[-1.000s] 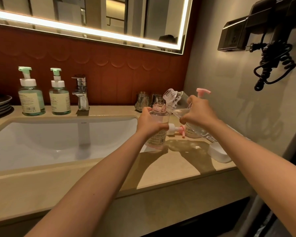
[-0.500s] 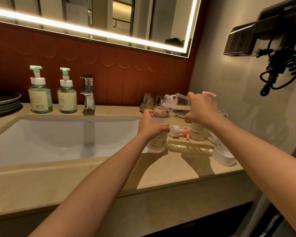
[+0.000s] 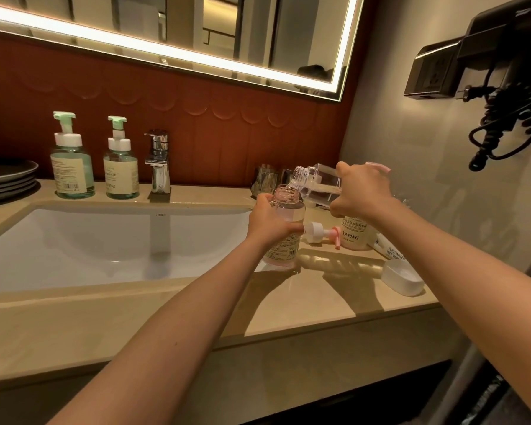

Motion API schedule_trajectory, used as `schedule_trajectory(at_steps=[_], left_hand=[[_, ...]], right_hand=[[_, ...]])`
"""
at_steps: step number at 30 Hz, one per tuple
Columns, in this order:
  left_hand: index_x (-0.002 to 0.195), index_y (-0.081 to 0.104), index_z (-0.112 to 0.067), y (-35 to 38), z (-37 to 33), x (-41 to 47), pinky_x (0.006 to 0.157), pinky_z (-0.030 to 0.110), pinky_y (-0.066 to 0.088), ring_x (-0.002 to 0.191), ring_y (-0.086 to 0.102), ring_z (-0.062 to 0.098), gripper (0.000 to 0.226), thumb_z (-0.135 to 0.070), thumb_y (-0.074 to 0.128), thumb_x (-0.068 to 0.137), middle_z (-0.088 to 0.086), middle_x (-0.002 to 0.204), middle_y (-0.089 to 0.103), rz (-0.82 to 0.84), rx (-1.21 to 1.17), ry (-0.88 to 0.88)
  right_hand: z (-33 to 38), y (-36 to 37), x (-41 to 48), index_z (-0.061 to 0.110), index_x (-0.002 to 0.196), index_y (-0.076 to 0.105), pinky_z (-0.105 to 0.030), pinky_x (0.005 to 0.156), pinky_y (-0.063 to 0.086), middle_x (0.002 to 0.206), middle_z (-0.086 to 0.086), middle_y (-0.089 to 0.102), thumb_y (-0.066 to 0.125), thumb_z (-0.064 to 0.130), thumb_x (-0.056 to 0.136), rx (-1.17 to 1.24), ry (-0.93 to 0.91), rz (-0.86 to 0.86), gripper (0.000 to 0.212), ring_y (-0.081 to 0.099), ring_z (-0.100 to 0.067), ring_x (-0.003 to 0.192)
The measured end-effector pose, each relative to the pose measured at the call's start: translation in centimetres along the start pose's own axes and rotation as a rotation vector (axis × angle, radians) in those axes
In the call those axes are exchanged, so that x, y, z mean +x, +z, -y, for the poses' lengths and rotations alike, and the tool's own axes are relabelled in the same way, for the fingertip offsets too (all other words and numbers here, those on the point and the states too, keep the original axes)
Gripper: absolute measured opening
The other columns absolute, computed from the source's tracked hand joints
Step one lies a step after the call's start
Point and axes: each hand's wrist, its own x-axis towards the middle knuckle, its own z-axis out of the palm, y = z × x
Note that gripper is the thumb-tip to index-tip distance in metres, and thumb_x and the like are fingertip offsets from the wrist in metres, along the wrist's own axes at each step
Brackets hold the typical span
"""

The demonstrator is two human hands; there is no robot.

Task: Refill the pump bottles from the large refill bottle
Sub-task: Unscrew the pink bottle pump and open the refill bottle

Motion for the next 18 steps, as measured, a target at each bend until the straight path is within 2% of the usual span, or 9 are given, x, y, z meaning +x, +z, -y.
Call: schedule_trajectory(at_steps=[8,11,18], left_hand=[[0.136,0.031,-0.01,0.01,-0.31,0.1,0.092,0.032,0.04,0.12,0.045,0.025,0.086,-0.019,0.082,0.067,0.009,0.135,0.046,0.006,0.017,-0.002],[0.137,0.03,-0.01,0.04,-0.42,0.03,0.093,0.032,0.04,0.122,0.044,0.024,0.087,-0.019,0.082,0.068,0.009,0.137,0.045,0.008,0.021,0.001],[0.136,0.031,-0.01,0.09,-0.25,0.06,0.086,0.027,0.036,0.12,0.044,0.023,0.087,-0.018,0.083,0.067,0.008,0.135,0.046,0.006,0.015,0.006]], right_hand=[[-0.2,0.14,0.33,0.011,0.114,0.048,-0.034,0.071,0.046,0.085,-0.004,0.048,0.071,0.02,0.073,-0.003,0.008,0.003,0.048,0.047,-0.023,0.081],[-0.28,0.14,0.31,0.011,0.113,0.048,-0.032,0.067,0.044,0.084,-0.004,0.048,0.071,0.02,0.072,0.003,0.013,0.005,0.047,0.047,-0.023,0.08],[-0.39,0.13,0.31,0.01,0.114,0.048,-0.035,0.071,0.045,0.083,-0.004,0.049,0.07,0.017,0.071,-0.004,0.005,-0.003,0.049,0.047,-0.024,0.08]])
